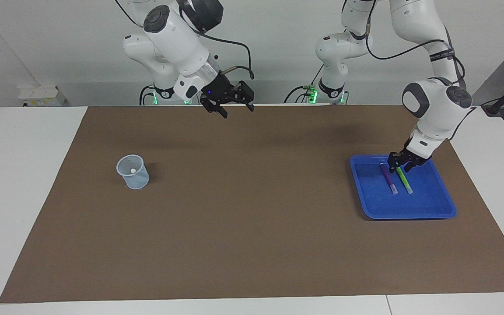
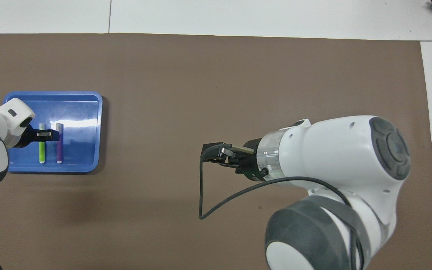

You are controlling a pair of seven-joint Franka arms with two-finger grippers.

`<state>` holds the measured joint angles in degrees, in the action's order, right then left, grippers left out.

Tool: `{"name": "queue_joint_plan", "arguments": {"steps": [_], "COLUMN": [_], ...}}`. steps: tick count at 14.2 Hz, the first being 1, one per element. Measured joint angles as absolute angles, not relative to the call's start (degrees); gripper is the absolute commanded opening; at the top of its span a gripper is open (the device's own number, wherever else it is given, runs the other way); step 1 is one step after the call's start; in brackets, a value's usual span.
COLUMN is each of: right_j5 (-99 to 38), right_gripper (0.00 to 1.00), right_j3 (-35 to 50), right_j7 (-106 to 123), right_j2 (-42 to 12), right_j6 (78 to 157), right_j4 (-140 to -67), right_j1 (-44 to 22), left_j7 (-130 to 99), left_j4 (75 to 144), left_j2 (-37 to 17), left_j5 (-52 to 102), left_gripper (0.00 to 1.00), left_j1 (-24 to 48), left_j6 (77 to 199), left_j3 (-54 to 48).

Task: Transfer and insert pens with both arms
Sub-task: 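Grasp the purple pen with the left gripper while the right gripper returns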

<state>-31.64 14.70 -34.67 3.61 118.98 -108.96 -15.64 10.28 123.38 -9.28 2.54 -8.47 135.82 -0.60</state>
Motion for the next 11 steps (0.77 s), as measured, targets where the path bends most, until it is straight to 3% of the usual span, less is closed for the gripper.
{"name": "queue_joint_plan", "arguments": {"steps": [4,6,7,10,11], "right_j5": [-31.6,-31.7,-31.7,-31.7,-31.8], "right_gripper": [1.00,1.00,1.00,1.00,1.00], "right_j3": [14.7,14.6,14.5,14.5,14.5], "right_j7": [-38.9,-38.9,-38.9,-40.6,-41.0], "right_j2": [3.3,3.3,3.3,3.3,3.3], "right_j6": [121.8,121.8,121.8,121.8,121.8], "right_j4": [-109.4,-109.4,-109.4,-109.4,-109.4], "right_j1": [-17.9,-17.9,-17.9,-17.9,-17.9], "left_j7": [10.3,10.3,10.3,10.3,10.3], "left_j4": [123.4,123.4,123.4,123.5,123.6], "left_j2": [-11.6,-12.5,-12.6,-12.7,-12.7], "left_j5": [2.5,2.5,2.5,2.5,2.5], "left_gripper": [0.56,0.50,0.41,0.00,0.00], "left_j1": [-8.4,-8.3,-8.3,-8.3,-8.2], "left_j6": [138.6,139.5,139.7,139.7,139.7], "left_j3": [-0.7,-0.7,-0.7,-0.7,-0.7]}}
